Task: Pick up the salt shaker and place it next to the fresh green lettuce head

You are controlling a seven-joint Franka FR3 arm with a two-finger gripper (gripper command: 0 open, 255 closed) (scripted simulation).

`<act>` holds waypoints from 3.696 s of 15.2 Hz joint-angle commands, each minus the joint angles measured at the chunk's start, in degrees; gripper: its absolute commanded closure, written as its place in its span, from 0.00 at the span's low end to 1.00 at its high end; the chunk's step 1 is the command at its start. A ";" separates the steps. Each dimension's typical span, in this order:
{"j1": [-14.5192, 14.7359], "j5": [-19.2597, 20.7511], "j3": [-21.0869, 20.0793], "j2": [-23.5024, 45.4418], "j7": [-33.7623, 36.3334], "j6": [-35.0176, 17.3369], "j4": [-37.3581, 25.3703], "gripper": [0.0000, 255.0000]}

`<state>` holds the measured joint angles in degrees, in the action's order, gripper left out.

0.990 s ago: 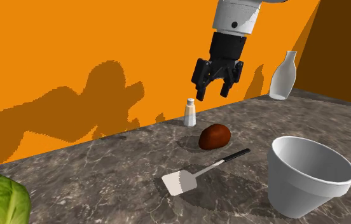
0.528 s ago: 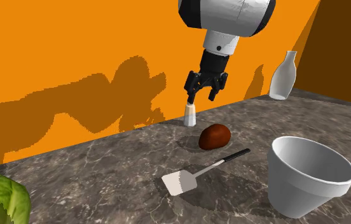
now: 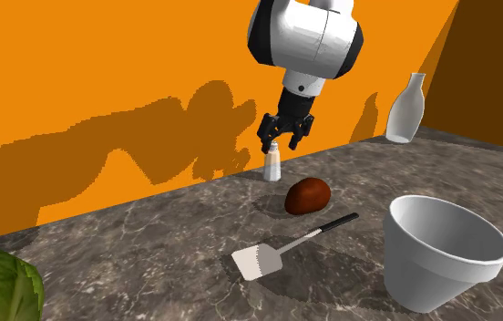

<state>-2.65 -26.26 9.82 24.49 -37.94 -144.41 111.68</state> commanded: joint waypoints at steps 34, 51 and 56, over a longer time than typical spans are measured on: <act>1.23 2.89 1.37 -3.44 3.39 4.95 -1.96 1.00; 2.13 7.51 3.11 -9.80 8.14 15.27 -6.52 1.00; 2.22 8.55 3.41 -11.13 9.32 18.52 -8.60 1.00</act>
<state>-0.52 -18.02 13.17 13.81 -29.00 -126.67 103.44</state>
